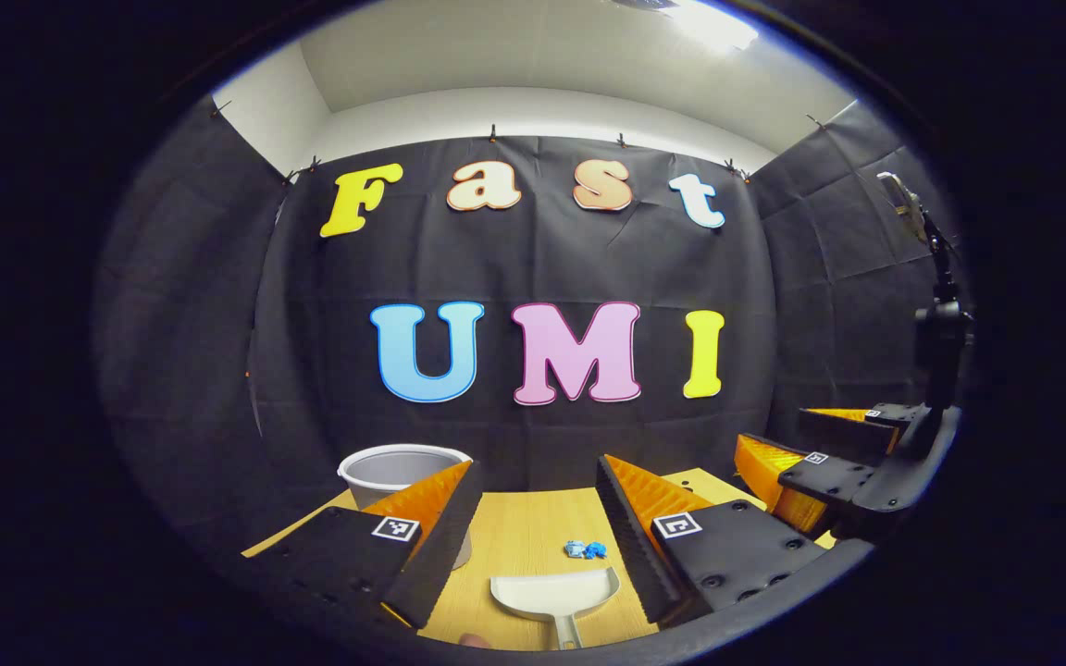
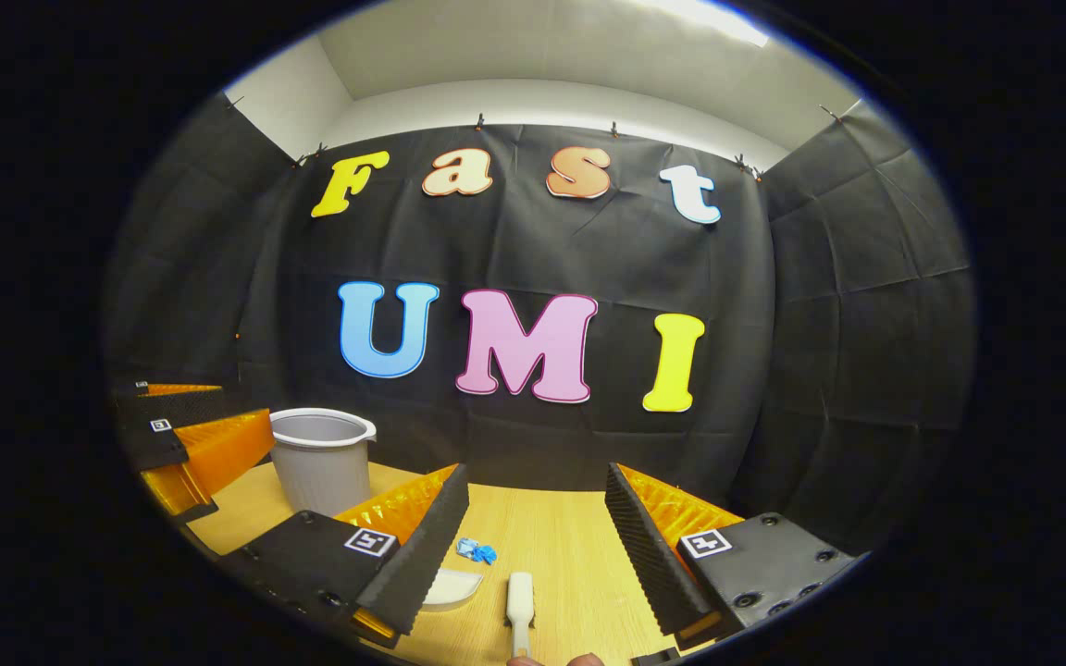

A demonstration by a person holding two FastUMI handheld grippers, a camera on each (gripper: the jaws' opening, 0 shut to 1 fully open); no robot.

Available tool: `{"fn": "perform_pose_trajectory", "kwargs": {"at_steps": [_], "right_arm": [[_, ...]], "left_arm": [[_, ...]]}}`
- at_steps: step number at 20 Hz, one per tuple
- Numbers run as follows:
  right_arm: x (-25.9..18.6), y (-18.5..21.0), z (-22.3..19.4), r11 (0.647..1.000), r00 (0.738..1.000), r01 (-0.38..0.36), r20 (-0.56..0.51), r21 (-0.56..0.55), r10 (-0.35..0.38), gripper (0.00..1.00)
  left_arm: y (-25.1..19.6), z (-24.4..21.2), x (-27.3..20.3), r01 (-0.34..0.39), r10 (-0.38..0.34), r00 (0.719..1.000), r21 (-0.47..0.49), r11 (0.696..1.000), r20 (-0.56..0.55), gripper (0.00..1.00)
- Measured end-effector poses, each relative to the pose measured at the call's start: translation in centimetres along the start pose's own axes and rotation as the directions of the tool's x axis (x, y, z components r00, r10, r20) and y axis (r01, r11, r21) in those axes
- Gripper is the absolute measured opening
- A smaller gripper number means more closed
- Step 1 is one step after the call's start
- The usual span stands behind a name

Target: Pick up the small broom and dustpan from the desktop, sweep the trash into the dustpan with the broom, and then empty the trash into the garbage bin.

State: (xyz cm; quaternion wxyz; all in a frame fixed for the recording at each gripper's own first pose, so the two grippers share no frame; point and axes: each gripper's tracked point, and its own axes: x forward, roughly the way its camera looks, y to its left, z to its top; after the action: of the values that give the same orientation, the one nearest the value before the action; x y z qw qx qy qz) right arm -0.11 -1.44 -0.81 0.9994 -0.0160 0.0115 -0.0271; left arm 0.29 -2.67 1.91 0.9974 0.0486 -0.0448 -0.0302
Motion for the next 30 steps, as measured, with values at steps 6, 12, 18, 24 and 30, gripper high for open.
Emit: {"fn": "perform_pose_trajectory", "kwargs": {"at_steps": [6,12,18,24,30], "right_arm": [[0.2,-0.5,0.1,1.000,1.000,-0.001,0.003,0.013,0.001,0.95],[0.4,0.1,-0.1,0.999,0.999,-0.035,0.015,0.005,0.034,0.95],[0.6,0.0,-0.9,0.999,0.999,-0.050,-0.002,0.004,0.050,0.95],[1.1,-0.7,-1.3,0.998,1.000,-0.016,-0.014,-0.057,0.015,0.92],[1.1,-0.1,-1.7,0.999,0.999,-0.041,-0.031,-0.033,0.040,0.95]], "left_arm": [[-0.1,-2.0,0.9,-0.029,0.028,0.998,-0.007,1.000,-0.051,0.75],[-0.4,-3.1,1.4,-0.036,0.035,0.996,-0.006,0.999,-0.085,0.75],[-0.7,-4.1,2.0,-0.031,0.028,0.992,-0.026,0.999,-0.125,0.75],[-0.8,-5.5,2.7,-0.029,0.009,0.985,-0.112,0.993,-0.175,0.72],[-0.7,-5.5,2.9,-0.013,-0.001,0.986,-0.082,0.997,-0.165,0.75]]}}
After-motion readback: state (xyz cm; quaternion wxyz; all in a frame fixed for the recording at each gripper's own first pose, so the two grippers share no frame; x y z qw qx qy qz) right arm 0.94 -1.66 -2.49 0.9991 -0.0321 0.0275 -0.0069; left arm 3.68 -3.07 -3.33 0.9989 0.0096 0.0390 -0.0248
